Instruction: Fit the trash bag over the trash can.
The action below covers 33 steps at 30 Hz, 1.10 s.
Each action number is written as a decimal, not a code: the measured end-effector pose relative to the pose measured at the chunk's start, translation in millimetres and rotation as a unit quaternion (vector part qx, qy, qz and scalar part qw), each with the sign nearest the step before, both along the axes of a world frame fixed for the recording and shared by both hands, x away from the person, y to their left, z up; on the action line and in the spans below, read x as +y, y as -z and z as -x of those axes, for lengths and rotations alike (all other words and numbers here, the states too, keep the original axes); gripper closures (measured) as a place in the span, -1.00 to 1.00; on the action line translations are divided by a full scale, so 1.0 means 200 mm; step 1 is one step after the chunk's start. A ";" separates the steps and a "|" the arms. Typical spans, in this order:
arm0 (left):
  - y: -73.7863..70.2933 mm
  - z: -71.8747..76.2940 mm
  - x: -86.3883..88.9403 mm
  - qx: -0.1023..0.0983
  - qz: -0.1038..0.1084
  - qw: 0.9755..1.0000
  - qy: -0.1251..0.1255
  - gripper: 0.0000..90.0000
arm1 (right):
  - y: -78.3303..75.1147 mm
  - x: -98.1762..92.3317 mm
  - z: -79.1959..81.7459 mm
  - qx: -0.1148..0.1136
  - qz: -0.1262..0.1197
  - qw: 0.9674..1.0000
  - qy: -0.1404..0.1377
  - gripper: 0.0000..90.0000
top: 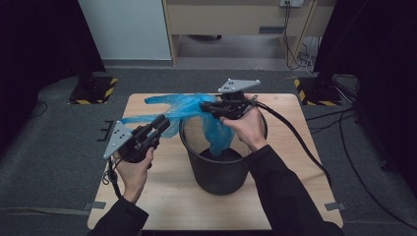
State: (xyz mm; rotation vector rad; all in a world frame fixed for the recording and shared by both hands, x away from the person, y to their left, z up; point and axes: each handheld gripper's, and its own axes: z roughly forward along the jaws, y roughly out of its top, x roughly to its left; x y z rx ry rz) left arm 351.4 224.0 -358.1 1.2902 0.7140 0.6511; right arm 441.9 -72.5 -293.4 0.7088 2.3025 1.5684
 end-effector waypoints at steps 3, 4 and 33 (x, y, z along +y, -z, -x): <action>-0.01 0.00 0.03 -0.003 0.025 1.000 -0.011 0.36 | 0.00 -0.04 0.02 -0.003 -0.010 1.000 -0.006 0.95; -0.02 0.00 0.05 -0.003 0.033 0.999 -0.018 0.29 | 0.00 -0.06 0.03 -0.004 -0.010 1.000 -0.010 0.95; 0.02 -0.03 -0.05 0.028 0.046 0.996 0.075 0.98 | 0.05 -0.09 0.06 0.028 0.006 0.999 -0.024 0.17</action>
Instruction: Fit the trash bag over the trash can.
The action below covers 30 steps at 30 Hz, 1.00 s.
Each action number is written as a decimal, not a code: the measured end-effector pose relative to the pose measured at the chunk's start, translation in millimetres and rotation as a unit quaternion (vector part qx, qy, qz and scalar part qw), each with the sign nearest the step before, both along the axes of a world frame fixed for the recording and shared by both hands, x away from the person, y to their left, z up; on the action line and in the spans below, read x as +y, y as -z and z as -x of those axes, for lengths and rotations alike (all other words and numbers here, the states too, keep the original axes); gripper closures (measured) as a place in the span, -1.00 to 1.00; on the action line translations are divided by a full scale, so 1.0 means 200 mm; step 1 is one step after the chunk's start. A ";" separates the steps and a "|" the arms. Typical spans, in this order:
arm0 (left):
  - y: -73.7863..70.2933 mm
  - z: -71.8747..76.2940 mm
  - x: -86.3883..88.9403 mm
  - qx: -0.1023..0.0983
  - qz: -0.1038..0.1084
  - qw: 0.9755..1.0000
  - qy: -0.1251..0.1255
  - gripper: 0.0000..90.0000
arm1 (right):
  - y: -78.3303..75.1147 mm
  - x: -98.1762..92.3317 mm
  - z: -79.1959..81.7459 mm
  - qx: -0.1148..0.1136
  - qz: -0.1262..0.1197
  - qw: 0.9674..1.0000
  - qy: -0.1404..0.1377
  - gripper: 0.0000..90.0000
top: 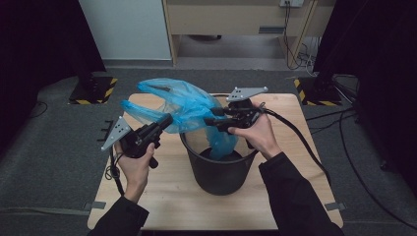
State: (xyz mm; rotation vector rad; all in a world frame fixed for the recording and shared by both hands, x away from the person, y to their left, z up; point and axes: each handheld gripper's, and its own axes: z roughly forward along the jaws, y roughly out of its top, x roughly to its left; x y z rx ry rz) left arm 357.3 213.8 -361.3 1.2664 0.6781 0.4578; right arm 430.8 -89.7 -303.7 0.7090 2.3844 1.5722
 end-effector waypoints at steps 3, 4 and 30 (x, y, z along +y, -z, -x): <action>-0.01 0.04 -0.02 -0.008 -0.010 1.000 0.011 0.99 | -0.03 -0.02 0.01 -0.011 -0.024 1.000 0.009 0.09; -0.01 0.06 -0.02 -0.011 -0.012 1.000 0.014 0.99 | -0.04 -0.03 0.01 -0.016 -0.032 0.999 0.011 0.08; 0.16 0.34 0.07 0.009 -0.085 0.996 -0.028 -0.20 | -0.04 0.01 0.07 -0.055 -0.011 0.998 -0.025 0.99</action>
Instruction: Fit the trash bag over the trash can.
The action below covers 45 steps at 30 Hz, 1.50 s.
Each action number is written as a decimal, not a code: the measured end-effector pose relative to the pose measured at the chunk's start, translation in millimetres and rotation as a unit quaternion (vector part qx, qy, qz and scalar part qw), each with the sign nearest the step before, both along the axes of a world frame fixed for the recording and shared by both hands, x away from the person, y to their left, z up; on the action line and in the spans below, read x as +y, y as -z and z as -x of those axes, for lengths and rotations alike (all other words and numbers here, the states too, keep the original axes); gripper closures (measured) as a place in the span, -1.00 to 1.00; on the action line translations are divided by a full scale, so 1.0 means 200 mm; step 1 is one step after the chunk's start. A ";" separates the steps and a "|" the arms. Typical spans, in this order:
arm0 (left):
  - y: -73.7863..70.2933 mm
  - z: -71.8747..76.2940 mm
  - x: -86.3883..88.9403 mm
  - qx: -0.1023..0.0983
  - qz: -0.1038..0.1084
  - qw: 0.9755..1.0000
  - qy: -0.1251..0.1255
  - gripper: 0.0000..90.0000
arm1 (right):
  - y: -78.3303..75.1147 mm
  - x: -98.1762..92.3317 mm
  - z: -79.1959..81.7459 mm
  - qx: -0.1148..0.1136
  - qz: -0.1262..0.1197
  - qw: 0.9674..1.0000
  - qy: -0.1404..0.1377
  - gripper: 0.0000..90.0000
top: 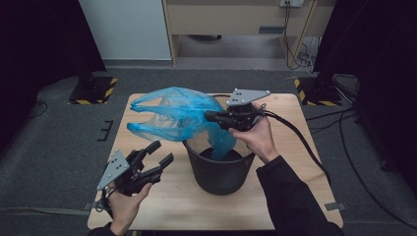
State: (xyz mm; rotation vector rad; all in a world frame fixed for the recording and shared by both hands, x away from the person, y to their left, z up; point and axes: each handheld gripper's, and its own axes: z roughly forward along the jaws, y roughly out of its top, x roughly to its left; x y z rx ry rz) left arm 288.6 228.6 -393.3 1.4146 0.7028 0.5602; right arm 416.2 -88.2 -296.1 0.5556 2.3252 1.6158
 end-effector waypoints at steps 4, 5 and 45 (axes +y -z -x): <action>0.07 -0.01 0.14 0.021 0.018 0.999 -0.033 -0.20 | 0.00 -0.02 0.00 -0.002 -0.007 1.000 0.001 0.99; 0.08 -0.03 0.21 0.036 0.045 0.997 -0.055 -0.21 | 0.01 -0.03 0.01 -0.002 -0.004 1.000 0.000 0.99; -0.06 0.01 -0.26 -0.006 -0.028 0.998 0.057 -0.18 | -0.02 -0.02 0.08 -0.012 -0.140 0.990 0.019 -0.07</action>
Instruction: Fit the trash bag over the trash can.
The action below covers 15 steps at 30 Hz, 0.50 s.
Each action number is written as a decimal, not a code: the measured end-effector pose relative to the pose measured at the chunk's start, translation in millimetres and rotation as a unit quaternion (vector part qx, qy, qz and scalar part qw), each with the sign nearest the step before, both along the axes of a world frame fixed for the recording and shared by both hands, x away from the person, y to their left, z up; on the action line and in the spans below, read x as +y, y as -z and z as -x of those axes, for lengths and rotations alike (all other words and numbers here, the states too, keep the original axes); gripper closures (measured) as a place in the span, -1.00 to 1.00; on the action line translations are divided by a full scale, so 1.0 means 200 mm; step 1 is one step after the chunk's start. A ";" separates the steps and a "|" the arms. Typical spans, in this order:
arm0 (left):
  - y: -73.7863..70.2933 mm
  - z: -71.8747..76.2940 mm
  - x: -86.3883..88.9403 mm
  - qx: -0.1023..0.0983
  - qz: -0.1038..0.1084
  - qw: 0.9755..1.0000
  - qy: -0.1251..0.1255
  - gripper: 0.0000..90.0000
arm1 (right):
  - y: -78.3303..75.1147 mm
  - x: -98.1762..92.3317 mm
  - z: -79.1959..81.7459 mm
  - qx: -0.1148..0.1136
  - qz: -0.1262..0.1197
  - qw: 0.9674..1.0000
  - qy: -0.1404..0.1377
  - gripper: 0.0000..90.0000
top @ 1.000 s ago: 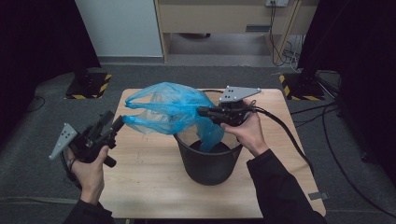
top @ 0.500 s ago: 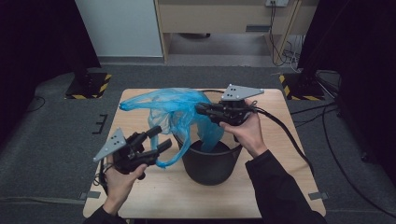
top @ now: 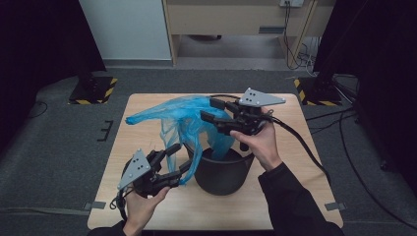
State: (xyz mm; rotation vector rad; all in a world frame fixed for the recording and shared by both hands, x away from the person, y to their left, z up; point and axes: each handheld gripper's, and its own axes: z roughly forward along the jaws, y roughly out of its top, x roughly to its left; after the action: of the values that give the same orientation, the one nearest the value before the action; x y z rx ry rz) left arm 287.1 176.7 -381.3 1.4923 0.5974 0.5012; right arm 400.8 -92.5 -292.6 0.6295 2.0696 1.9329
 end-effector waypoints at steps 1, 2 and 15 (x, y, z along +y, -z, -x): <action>0.02 0.01 -0.02 -0.001 -0.011 1.000 -0.006 -0.17 | 0.00 0.01 0.00 0.001 -0.002 1.000 -0.002 -0.08; 0.02 0.01 -0.02 -0.001 -0.011 1.000 -0.006 -0.16 | 0.01 0.01 0.00 0.002 -0.004 1.000 -0.005 -0.08; 0.00 -0.03 0.18 0.002 0.033 0.998 -0.056 -0.17 | 0.03 0.08 0.04 -0.008 0.089 0.996 -0.020 0.92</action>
State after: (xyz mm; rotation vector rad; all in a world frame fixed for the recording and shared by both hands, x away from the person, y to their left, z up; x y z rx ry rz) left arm 293.9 211.8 -380.5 1.4028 0.6971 0.5599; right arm 393.5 -76.8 -299.4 0.5364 2.2288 1.7404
